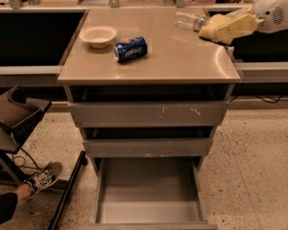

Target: Place sponge into bottom drawer

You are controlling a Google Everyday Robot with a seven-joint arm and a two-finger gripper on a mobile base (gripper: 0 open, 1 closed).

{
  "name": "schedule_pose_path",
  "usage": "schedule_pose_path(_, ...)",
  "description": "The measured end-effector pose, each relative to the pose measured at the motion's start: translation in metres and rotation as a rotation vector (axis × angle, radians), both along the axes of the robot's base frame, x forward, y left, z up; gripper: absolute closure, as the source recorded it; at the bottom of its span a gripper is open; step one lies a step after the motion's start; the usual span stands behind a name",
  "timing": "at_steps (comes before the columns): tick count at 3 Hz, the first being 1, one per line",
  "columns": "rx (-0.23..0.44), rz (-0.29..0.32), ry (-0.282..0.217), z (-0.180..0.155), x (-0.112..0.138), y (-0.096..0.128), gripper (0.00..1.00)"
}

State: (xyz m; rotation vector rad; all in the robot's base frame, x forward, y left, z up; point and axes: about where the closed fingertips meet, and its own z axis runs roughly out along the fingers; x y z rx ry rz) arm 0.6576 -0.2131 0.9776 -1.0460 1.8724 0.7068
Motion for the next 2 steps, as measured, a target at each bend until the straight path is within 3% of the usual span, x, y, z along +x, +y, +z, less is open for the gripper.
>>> schedule_pose_path(1, -0.007, 0.001, -0.045, 0.025, -0.062, -0.01, 1.0)
schedule_pose_path(2, -0.065, -0.039, -0.155, 0.036, -0.105, -0.015, 1.0)
